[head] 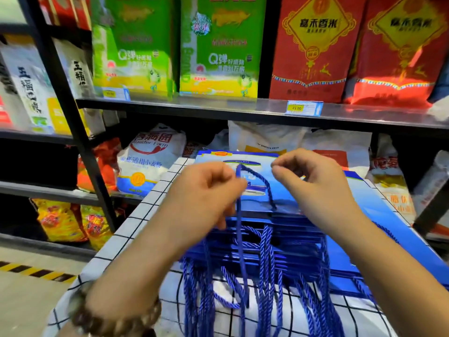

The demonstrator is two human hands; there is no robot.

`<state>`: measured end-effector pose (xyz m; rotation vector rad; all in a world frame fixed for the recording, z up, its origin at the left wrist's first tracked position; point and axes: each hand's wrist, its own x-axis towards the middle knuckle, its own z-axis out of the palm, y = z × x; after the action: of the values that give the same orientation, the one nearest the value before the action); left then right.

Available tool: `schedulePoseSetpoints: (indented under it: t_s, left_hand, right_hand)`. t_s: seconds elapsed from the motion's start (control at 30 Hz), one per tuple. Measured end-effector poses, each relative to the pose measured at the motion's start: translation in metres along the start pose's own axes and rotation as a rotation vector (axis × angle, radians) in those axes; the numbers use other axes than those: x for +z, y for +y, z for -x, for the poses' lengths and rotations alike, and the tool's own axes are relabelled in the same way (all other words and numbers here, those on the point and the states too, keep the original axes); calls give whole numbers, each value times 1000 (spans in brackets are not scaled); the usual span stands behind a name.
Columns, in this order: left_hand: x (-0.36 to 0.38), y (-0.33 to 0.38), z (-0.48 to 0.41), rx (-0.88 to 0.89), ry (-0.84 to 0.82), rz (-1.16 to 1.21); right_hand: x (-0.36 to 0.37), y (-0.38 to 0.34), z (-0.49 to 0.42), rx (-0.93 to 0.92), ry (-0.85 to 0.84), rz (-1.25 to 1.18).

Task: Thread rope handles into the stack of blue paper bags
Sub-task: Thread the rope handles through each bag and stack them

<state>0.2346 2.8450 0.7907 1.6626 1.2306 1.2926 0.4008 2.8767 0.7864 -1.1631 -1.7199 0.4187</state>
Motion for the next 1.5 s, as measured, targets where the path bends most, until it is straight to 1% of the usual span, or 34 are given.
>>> schedulePoseSetpoints:
  t_s: [0.03, 0.07, 0.13, 0.2, 0.27, 0.33, 0.4, 0.47, 0.57, 0.67, 0.73, 0.8, 0.9, 0.97, 1.07, 1.13, 1.17, 1.33, 1.5]
  left_hand:
    - [-6, 7, -11, 26, 13, -21]
    - [-10, 12, -22, 38, 17, -45]
    - [-16, 18, -42, 20, -5, -72]
    - [-19, 20, -56, -34, -47, -64]
    - [-21, 20, -67, -89, -68, -28]
    - [-22, 20, -74, -119, -80, -2]
    - [-23, 19, -78, -137, -93, -2]
    - [-24, 17, -81, -151, -95, -5]
    - [-32, 1, -77, -187, -123, -81]
    - [-42, -19, -59, -235, -222, -199]
    - [-44, -25, -44, -240, -308, -260]
    - [-43, -28, -36, -212, -341, -276]
    - [-41, -33, -38, -176, -323, -265]
    - [-43, -36, -39, -183, -303, -248]
    - [-49, -44, -39, -197, -240, -165]
    - [-51, -46, -39, -198, -218, -133]
    - [-51, -46, -37, -194, -216, -144]
    - [-46, -45, -33, -130, -171, -254]
    - [-43, -48, -30, -32, -101, -306]
  right_hand:
    - [-2, -6, 1, -5, 0, 3]
    - [-3, -12, 1, 6, -45, 6]
    - [-1, -22, 0, 66, -245, 5]
    - [9, -27, -3, 104, -428, 76]
    - [22, -30, -7, 69, -507, 185]
    - [35, -30, -13, 54, -511, 225]
    - [44, -29, -19, 64, -514, 195]
    - [49, -29, -26, 102, -521, 89]
    - [47, -29, -39, 198, -430, -122]
    - [47, -26, -49, 231, -327, -206]
    - [52, -27, -51, 244, -311, -219]
    - [58, -27, -51, 268, -311, -251]
    - [65, -28, -52, 285, -311, -292]
    - [66, -26, -52, 281, -335, -245]
    - [65, -22, -47, 279, -463, -112]
    - [64, -22, -41, 267, -535, -97]
    - [63, -22, -38, 255, -541, -103]
    - [65, -23, -32, 233, -469, -126]
    - [67, -24, -29, 171, -415, -18]
